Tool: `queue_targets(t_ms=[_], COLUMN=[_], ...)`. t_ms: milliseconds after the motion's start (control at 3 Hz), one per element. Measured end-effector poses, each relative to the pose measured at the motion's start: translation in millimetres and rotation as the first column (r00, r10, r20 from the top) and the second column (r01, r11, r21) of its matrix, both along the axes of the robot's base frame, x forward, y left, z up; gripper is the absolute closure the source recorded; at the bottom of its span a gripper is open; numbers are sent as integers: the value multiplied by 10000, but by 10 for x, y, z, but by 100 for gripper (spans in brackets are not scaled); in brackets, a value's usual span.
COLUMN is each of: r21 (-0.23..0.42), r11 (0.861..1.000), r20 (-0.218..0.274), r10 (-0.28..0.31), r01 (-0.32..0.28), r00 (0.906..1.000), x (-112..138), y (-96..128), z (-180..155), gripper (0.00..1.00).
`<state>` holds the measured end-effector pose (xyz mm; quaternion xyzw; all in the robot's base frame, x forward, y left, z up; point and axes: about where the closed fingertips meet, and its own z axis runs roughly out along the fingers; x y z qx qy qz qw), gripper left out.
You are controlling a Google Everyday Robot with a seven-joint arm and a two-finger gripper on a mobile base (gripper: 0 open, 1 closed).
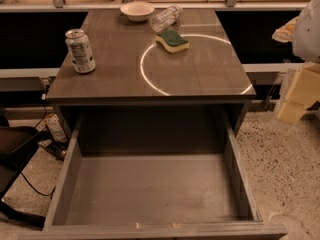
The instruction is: Move sponge near 7up can
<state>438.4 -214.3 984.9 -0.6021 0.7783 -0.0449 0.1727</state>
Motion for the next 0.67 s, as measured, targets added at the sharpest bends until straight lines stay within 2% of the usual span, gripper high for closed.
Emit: queue_targets(t_ms=[333, 667], r21=[0, 616], r11=[10000, 9974], r20=[0, 720], r10=[0, -418], r01=[0, 374], r00=[10000, 9965], x=[0, 310], y=[0, -35], z=[0, 40], gripper=[0, 0])
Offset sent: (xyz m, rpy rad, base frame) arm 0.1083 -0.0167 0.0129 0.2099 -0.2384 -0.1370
